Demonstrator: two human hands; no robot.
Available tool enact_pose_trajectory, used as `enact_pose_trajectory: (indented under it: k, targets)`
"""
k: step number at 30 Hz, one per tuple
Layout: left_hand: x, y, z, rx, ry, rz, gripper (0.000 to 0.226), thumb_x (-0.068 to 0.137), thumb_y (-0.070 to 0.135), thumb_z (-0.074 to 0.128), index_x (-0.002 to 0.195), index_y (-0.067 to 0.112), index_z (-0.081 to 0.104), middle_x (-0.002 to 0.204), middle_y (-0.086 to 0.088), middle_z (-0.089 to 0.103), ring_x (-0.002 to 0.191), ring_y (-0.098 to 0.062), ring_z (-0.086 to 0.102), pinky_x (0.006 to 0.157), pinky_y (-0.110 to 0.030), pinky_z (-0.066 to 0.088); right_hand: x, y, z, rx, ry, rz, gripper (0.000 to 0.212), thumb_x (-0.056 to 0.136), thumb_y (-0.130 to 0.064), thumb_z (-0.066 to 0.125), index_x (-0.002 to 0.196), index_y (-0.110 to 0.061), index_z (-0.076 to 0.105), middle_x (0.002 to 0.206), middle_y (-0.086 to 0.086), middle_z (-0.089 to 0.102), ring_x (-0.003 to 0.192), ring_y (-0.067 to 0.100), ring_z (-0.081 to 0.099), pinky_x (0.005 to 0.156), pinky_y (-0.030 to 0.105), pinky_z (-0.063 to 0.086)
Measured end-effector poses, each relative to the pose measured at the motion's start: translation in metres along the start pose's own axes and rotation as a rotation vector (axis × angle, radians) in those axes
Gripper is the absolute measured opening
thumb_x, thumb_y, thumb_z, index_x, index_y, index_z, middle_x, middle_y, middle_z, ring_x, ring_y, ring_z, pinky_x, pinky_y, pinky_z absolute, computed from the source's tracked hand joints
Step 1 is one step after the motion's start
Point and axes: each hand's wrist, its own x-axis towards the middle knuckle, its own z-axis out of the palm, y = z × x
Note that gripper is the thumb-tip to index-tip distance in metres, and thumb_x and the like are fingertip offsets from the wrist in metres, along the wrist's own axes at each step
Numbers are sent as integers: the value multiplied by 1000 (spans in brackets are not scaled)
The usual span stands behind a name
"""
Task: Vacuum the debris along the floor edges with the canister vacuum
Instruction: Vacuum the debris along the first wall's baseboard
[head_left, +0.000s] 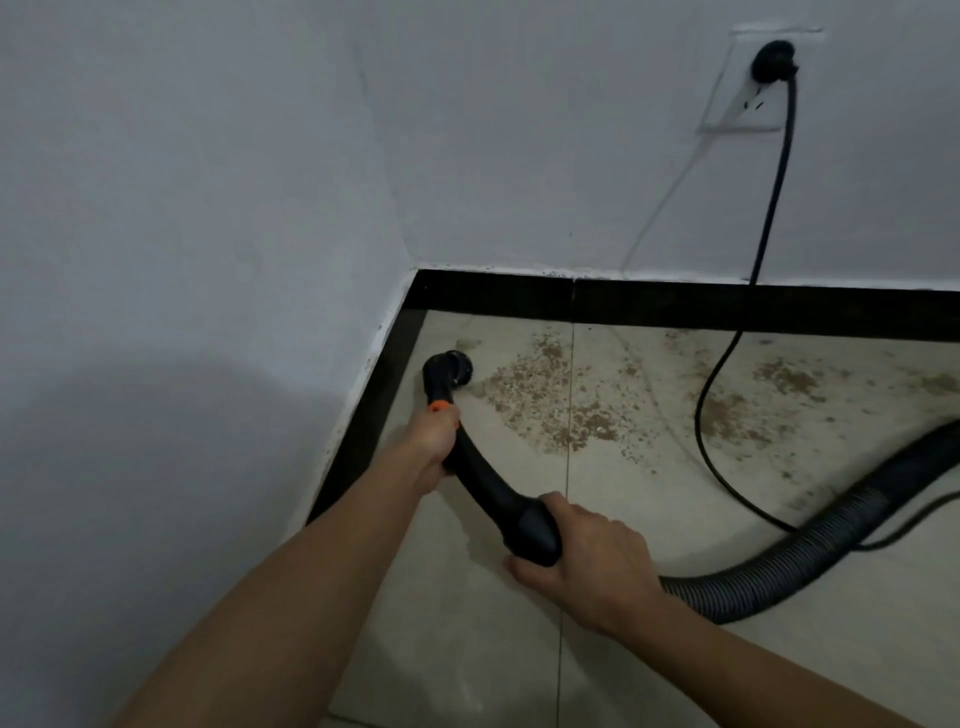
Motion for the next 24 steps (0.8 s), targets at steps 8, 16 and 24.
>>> enact_pose_trajectory:
  k: [8,16,24]
  targets:
    - [-32,-40,-33,232,59,98,39,99,41,44,117,8,55,103,-15,63,83,-30,65,61,-33,49,-18,-9,6,-51,-23,10,45,69,-57,59,103,-32,43,87,-8,55,76,19,60,61,29,37]
    - [-27,-136,-74,1224,241,379,40,98,36,40,125,9,51,129,-16,45,119,-32,43,96,-37,40,-7,18,1,-132,124,172,36,72,-55,60,98,-32,50,70,-10,51,59,17,49,49,27,30]
    - [-27,-183,-58,1245,373,520,58,102,37,25,153,10,19,159,-20,11,147,-32,7,119,-40,10,31,34,0,-260,52,36,31,76,-50,62,89,-29,45,73,-8,47,61,16,47,52,27,30]
